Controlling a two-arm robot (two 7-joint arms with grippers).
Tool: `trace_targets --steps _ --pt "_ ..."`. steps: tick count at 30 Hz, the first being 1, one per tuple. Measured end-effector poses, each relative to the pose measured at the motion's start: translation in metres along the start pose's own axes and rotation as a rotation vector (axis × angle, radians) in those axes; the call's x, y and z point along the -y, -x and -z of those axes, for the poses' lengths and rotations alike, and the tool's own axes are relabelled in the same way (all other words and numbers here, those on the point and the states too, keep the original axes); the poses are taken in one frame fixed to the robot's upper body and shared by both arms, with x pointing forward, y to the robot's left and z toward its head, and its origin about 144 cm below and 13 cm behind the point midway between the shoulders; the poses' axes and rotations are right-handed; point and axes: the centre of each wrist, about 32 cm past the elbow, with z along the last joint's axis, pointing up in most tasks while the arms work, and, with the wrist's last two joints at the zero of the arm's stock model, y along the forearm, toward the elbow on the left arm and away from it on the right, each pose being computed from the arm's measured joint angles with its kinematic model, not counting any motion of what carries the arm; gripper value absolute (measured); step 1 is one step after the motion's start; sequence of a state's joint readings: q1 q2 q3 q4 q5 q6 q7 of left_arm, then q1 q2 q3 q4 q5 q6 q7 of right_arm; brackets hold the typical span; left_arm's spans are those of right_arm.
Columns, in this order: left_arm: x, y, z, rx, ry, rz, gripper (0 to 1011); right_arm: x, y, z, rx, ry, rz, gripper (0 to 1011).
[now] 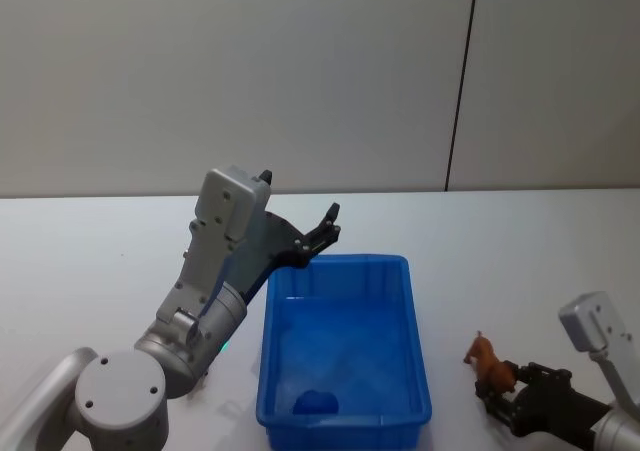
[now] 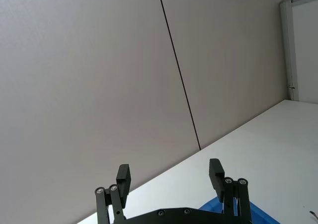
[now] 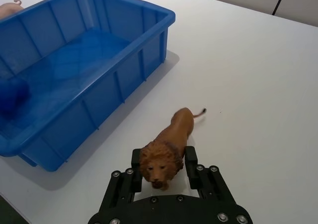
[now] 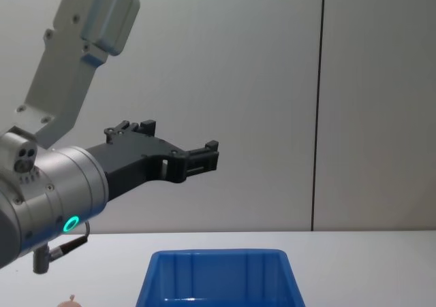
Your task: Pick up the two dolls from the table and place them into the box.
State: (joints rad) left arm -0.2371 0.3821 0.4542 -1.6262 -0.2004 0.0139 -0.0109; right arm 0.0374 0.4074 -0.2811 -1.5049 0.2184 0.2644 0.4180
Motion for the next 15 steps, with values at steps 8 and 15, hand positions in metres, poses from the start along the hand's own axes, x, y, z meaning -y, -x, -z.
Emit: trace_targets --steps 8,15 --pt "0.0000 0.0000 0.0000 0.000 0.000 0.000 1001 0.0001 0.0025 0.0009 0.012 -0.018 0.008 433" --pt "0.0000 0.0000 0.0000 0.000 0.000 0.000 1001 0.0016 0.0054 -0.0060 0.045 -0.076 0.016 433"
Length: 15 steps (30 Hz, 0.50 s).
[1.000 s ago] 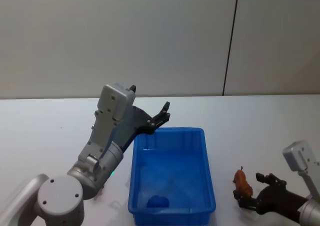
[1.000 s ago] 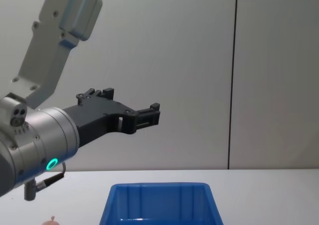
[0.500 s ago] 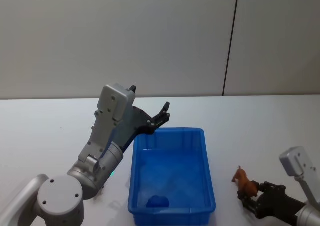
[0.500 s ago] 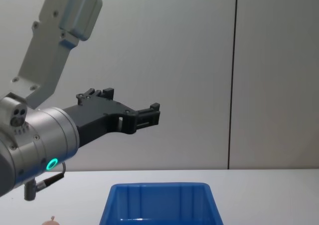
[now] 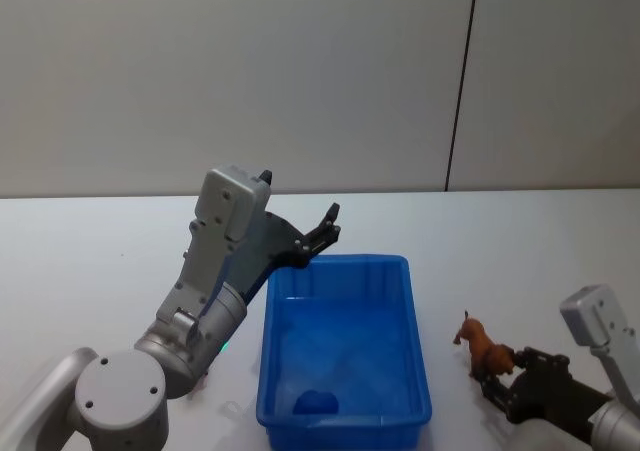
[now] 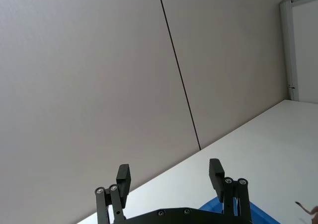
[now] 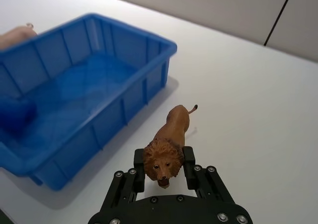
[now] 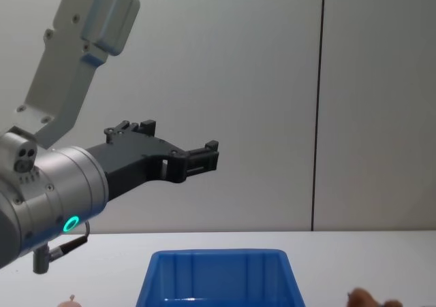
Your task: Pick up the two dolls from the table and place them into the box.
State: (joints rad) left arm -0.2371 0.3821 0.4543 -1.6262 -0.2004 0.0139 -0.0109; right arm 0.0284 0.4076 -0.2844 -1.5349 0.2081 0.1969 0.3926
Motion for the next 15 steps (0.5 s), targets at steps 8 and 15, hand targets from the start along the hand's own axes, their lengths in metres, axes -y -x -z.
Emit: trace_targets --steps 8,15 --pt "0.000 0.000 0.000 0.000 0.000 0.000 1001 0.000 0.002 -0.016 0.043 -0.090 -0.005 433" --pt "0.000 0.000 0.000 0.000 0.000 0.000 1001 -0.005 0.004 -0.042 0.087 -0.194 -0.051 433"
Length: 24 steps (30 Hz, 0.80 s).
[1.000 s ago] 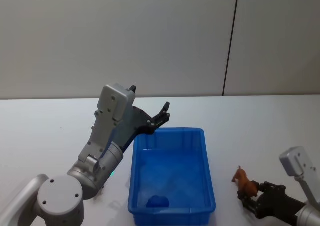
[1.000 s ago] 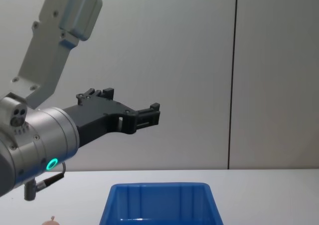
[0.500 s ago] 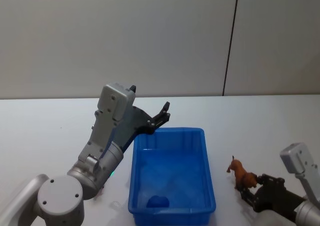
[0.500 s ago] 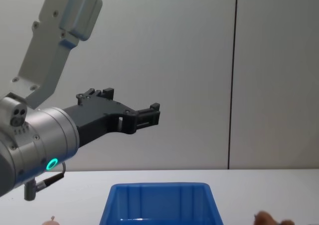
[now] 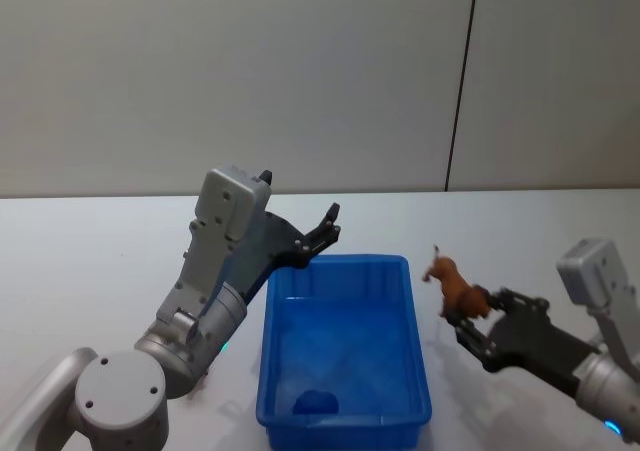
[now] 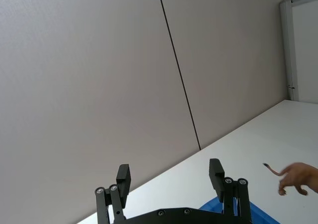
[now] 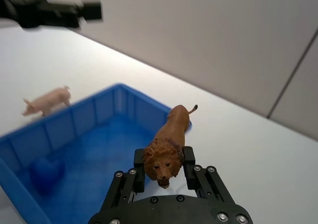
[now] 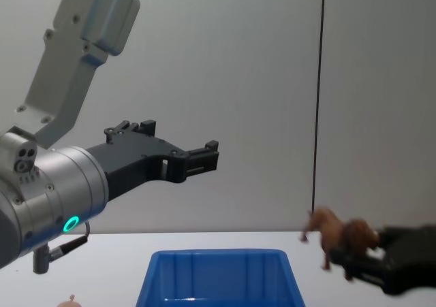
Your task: Pick up the two dolls from the table and place them into the box.
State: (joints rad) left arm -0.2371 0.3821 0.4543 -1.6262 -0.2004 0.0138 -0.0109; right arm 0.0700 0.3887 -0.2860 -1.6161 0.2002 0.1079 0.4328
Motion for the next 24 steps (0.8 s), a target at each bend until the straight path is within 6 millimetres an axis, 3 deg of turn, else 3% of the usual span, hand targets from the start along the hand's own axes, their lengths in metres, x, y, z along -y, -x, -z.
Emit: trace_targets --steps 12,24 --pt "0.000 0.000 0.000 0.000 0.000 0.000 1001 -0.024 0.002 -0.029 0.012 -0.055 -0.113 464" --pt "0.000 0.000 0.000 0.000 0.000 0.000 1001 -0.045 0.003 -0.034 -0.019 0.003 -0.163 825"
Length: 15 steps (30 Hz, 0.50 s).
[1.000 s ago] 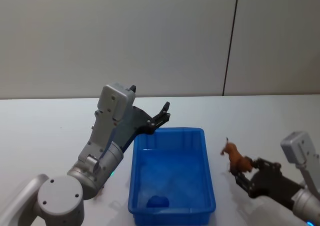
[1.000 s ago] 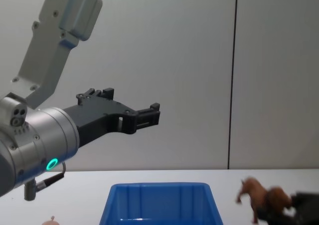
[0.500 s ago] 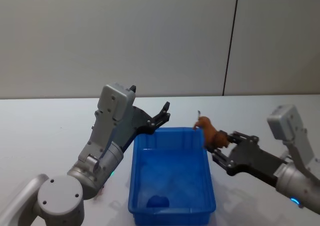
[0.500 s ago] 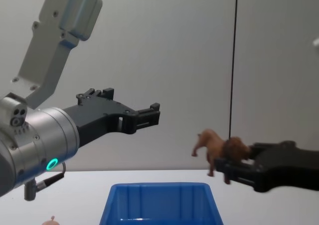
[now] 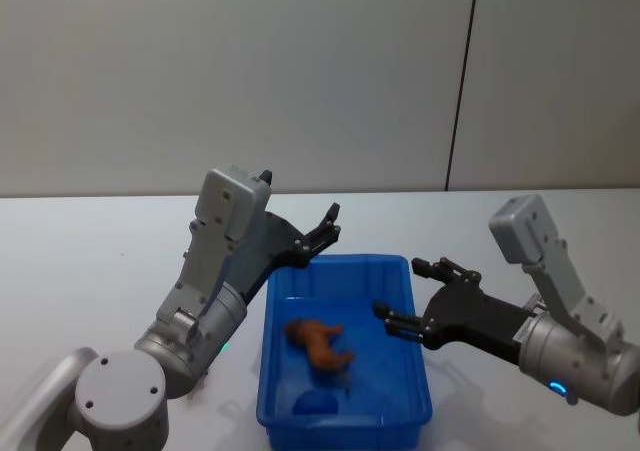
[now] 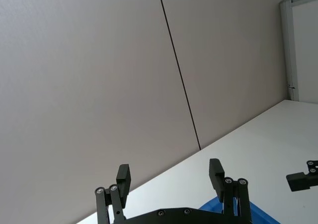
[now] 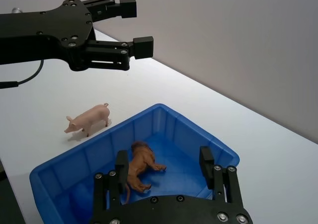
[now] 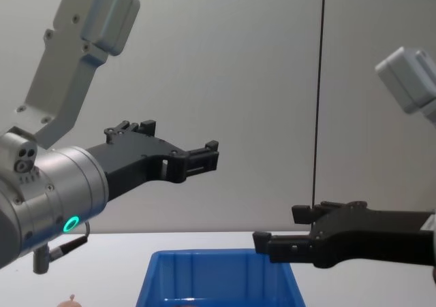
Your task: Pick up the two dolls from the table and place them into the box.
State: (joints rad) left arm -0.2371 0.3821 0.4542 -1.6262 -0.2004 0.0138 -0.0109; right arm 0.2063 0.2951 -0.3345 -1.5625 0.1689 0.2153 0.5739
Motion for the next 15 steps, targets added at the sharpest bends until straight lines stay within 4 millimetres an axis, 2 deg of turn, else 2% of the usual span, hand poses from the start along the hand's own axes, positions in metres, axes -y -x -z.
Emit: trace_targets --steps 7,15 --pt "0.000 0.000 0.000 0.000 0.000 0.000 1001 -0.001 -0.004 0.001 0.007 -0.001 0.012 1001" --pt "0.000 0.000 0.000 0.000 0.000 0.000 1001 0.014 -0.015 0.005 -0.005 -0.010 0.065 1001"
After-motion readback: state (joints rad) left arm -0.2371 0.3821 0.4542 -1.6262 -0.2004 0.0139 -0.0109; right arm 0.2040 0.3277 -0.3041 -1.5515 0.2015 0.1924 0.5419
